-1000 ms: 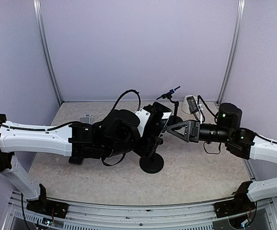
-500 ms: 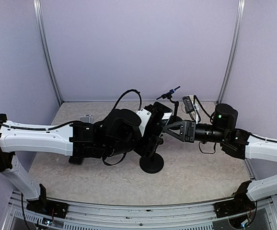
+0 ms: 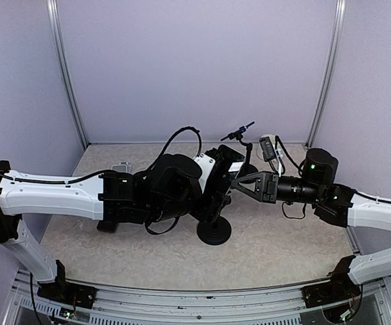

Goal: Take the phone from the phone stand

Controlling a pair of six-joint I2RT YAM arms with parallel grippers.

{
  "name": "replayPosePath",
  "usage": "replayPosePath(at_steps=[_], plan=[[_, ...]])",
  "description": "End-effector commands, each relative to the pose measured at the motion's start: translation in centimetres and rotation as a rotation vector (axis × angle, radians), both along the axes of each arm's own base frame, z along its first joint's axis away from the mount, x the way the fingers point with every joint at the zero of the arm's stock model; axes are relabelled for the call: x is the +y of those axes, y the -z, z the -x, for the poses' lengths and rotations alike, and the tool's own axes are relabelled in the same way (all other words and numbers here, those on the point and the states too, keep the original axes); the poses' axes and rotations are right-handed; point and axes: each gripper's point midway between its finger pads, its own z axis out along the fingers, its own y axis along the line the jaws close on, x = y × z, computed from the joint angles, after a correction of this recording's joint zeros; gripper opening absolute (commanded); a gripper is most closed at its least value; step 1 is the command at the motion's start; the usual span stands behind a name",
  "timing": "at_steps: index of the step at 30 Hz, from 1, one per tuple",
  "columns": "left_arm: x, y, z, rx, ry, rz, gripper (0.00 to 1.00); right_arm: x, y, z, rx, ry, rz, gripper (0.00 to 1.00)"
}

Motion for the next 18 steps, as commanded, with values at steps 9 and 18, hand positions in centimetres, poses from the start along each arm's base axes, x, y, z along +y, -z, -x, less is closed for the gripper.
replayPosePath(at_steps=[9,18], plan=[[5.0,-2.9,-5.2,0.040,-0.246,0.165,0.33,-0.9,1.6,1.4,-0.029,-0.020,0.060,0.00],[5.3,-3.3,-5.3,0.057,-0.166,0.210,0.31,-0.8,1.7,1.2,-0.037,-0.016,0.071,0.00]])
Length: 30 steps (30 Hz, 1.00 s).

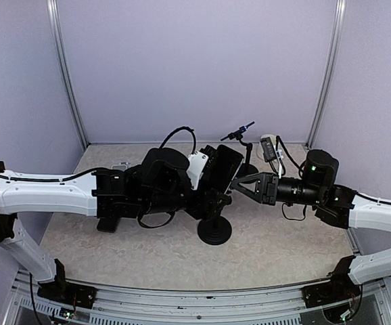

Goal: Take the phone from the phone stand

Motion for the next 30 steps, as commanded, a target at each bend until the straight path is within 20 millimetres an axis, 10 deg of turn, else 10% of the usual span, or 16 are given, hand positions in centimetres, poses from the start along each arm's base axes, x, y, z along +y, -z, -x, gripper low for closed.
replayPosePath(at_steps=[1,17,30], plan=[[4.6,-3.3,-5.1,-0.025,-0.218,0.115,0.30,-0.5,1.6,1.2,0.006,-0.038,0.056,0.00],[-4.7,-6.5,4.0,-0.039,0.283,0.256,0.29,-0.5,1.3,-0.9,0.011,0.056,0.063,0.00],[-3.2,-11.1,7.1,-0.063,0.311,0.366,0.29,-0.8,1.4,-2.0,0.028,0.127,0.068,0.00]])
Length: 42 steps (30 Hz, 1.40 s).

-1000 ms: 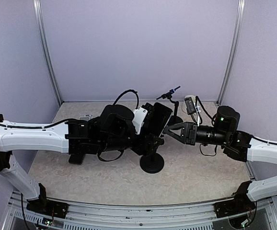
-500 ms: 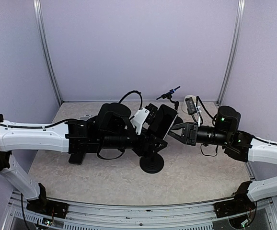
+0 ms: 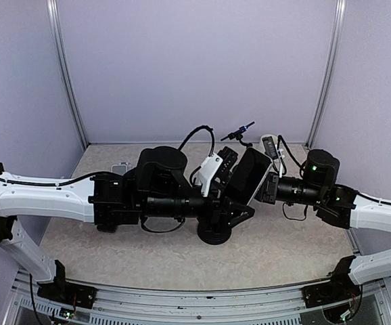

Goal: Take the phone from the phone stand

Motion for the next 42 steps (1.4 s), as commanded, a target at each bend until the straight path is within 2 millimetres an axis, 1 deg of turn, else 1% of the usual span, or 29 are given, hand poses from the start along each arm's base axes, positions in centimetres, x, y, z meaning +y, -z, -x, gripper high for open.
replayPosePath(at_steps=[1,2,3,6,8,10,11,12,19,22,25,27,31,35,42], plan=[[3.2,-7.3,-1.1,-0.059,-0.120,0.170,0.29,-0.5,1.4,-1.2,0.027,0.073,0.058,0.00],[4.1,-6.9,-2.2,-0.050,-0.184,0.154,0.29,-0.5,1.4,-1.2,0.026,0.074,0.059,0.00],[5.5,-7.3,-3.2,-0.035,-0.247,0.157,0.29,-0.6,1.3,-1.2,0.025,0.077,0.057,0.00],[9.8,-5.9,-6.5,0.037,-0.435,0.118,0.29,-0.7,1.3,-1.2,0.023,0.080,0.056,0.00],[12.9,-4.4,-8.4,0.092,-0.550,0.093,0.30,-0.7,1.2,-1.2,0.020,0.082,0.056,0.00],[15.7,-2.4,-9.8,0.142,-0.644,0.061,0.29,-0.7,1.2,-1.2,0.020,0.082,0.057,0.00],[16.9,-1.2,-10.3,0.171,-0.684,0.040,0.29,-0.7,1.1,-1.2,0.018,0.081,0.058,0.00],[17.8,0.0,-10.5,0.196,-0.707,0.023,0.29,-0.7,1.0,-1.2,0.015,0.081,0.057,0.00],[21.5,8.3,-10.4,0.340,-0.877,-0.126,0.31,-0.5,1.2,-1.3,0.018,0.074,0.061,0.00],[22.4,10.9,-10.4,0.380,-0.931,-0.169,0.35,-0.5,1.2,-1.3,0.016,0.074,0.060,0.00],[22.5,12.7,-10.3,0.401,-0.939,-0.189,0.39,-0.6,1.0,-1.3,0.012,0.077,0.061,0.00],[22.4,13.9,-10.3,0.414,-0.944,-0.209,0.38,-0.7,1.0,-1.3,0.010,0.081,0.063,0.00],[22.2,17.0,-10.6,0.431,-0.972,-0.311,0.33,-0.7,0.8,-1.2,0.002,0.083,0.060,0.00],[21.7,18.5,-11.0,0.439,-0.995,-0.355,0.28,-0.7,0.8,-1.2,0.003,0.081,0.060,0.00],[20.8,21.2,-12.0,0.424,-1.020,-0.434,0.29,-0.7,0.8,-1.2,-0.001,0.080,0.060,0.00]])
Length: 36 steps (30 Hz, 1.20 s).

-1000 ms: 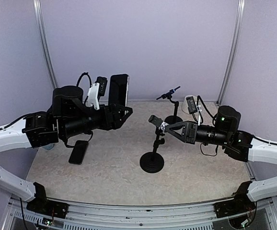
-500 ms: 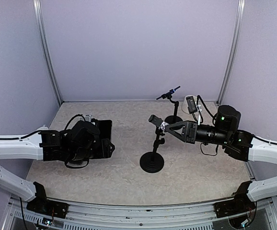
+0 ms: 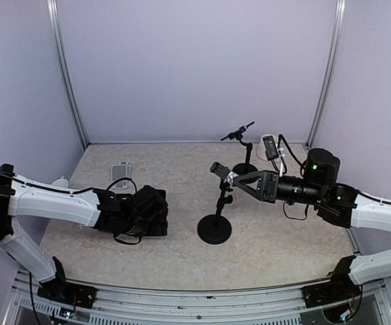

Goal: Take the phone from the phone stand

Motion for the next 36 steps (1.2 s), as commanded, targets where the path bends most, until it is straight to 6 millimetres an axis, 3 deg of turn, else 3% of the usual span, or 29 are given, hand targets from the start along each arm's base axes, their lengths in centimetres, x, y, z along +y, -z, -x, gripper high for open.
replayPosePath(at_steps=[1,5,21,36], plan=[[-1.4,-0.7,-2.1,-0.058,-0.037,0.011,0.29,-0.5,0.9,-0.9,-0.007,0.056,0.053,0.00],[-2.0,0.5,-2.5,-0.042,-0.035,-0.015,0.30,-0.5,1.1,-1.0,-0.003,0.056,0.053,0.00],[-1.9,3.5,-2.6,-0.002,-0.027,-0.105,0.51,0.1,0.5,-1.3,-0.013,0.043,0.054,0.00],[-1.2,4.4,-2.6,0.010,-0.041,-0.123,0.84,0.2,0.4,-1.3,-0.013,0.041,0.052,0.00]])
